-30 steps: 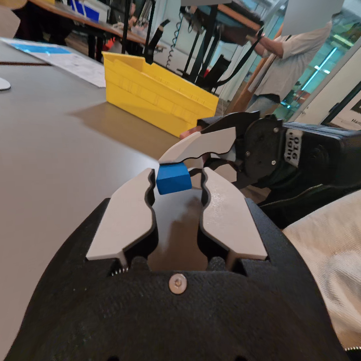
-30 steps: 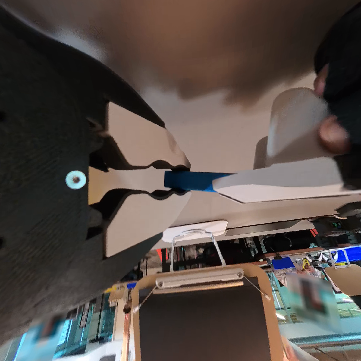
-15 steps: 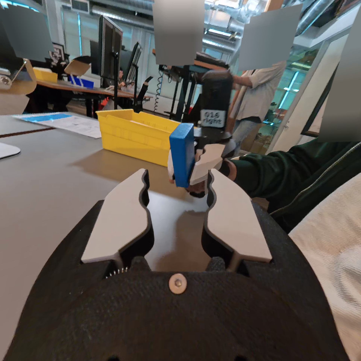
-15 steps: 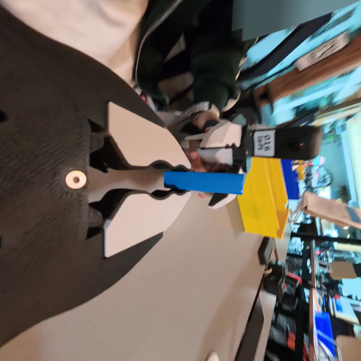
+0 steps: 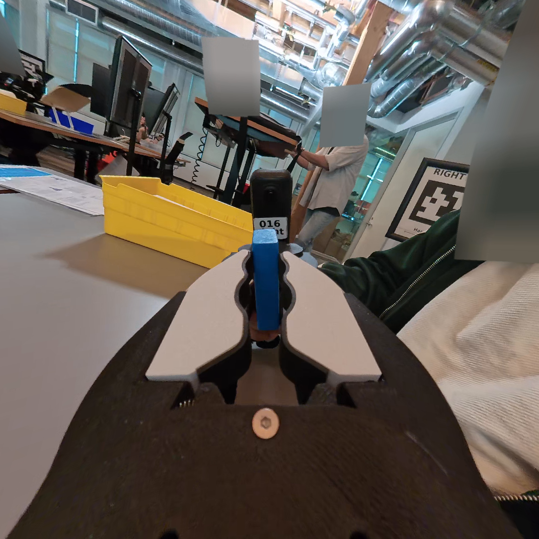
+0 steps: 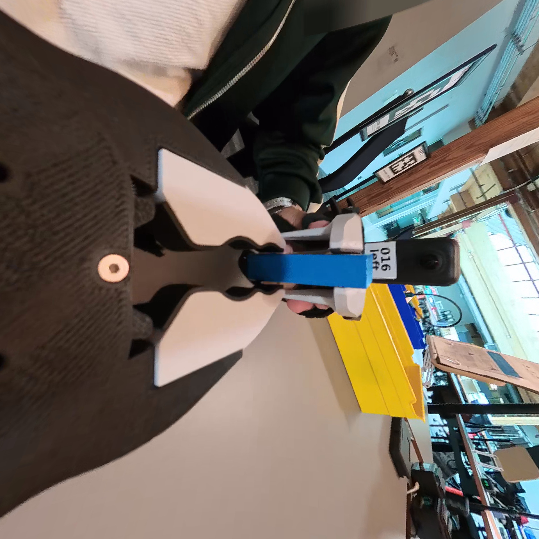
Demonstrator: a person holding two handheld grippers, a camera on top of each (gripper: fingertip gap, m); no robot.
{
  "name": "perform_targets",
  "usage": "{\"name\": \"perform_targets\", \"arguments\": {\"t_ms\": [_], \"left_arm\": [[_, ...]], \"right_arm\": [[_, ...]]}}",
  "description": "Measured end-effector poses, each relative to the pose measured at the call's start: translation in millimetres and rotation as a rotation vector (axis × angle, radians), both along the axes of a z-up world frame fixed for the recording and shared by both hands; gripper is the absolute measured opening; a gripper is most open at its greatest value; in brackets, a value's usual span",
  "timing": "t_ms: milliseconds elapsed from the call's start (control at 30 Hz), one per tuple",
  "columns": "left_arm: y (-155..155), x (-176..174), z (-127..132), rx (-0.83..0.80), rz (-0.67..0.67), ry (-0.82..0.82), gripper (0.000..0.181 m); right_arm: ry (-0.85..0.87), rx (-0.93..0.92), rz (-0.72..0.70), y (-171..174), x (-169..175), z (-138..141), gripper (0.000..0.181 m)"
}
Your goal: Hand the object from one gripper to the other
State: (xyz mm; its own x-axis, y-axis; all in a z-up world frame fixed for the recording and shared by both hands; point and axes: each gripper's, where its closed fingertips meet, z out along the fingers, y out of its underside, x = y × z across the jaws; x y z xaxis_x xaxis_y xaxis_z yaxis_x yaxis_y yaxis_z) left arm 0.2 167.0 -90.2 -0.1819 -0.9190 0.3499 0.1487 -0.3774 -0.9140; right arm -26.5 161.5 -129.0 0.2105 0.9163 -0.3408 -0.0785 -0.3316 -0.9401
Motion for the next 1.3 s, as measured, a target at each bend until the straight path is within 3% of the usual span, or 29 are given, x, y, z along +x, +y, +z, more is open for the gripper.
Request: {"name": "perform_targets", "arguments": {"t_ms": [233,633,1200,1300], "left_arm": [[6.6,-3.4,-2.2,-0.017,0.009,0.015,0.017],[6.8,-1.2,-10.7,0.001,0.004,0.061,0.016],[-4.9,8.9,-26.2,0.028,-0.052,0.142,0.016],[-8.5,10.9,-28.2,0.044,-0.062,0.154,0.016]], "right_arm": [[-0.023,0.025,-0.042,7.7,5.3,-4.1,0.038],[0.007,0.053,-0.066,11.8,13.7,2.8,0.043],[0.126,0.064,-0.073,13.4,28.5,23.1,0.036],[0.113,0.073,-0.062,11.1,26.2,21.7,0.026]]}}
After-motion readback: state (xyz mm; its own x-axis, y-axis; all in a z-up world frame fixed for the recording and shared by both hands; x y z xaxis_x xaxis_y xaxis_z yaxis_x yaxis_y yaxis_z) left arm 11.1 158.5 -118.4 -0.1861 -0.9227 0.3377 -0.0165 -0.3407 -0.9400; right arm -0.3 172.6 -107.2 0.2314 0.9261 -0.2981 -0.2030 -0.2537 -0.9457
